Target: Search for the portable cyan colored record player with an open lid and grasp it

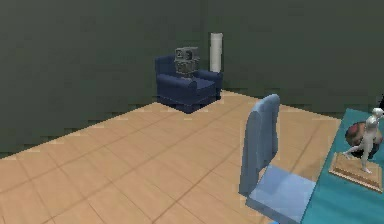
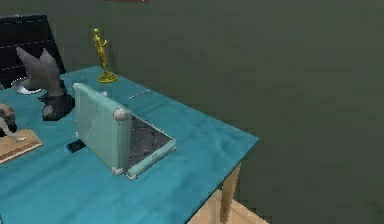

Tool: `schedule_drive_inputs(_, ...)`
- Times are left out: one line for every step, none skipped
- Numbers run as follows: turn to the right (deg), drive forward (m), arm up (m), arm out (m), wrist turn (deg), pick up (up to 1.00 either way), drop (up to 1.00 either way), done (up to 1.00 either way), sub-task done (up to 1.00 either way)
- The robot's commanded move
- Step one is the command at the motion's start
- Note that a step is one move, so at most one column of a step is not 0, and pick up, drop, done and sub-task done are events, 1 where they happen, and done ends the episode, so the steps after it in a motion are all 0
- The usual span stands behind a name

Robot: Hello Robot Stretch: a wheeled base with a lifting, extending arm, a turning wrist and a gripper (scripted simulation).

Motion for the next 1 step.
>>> schedule_drive_inputs(-15.0, 0.0, 0.0, 0.0, 0.0, 0.0, 0.0, 0.0, 0.0)
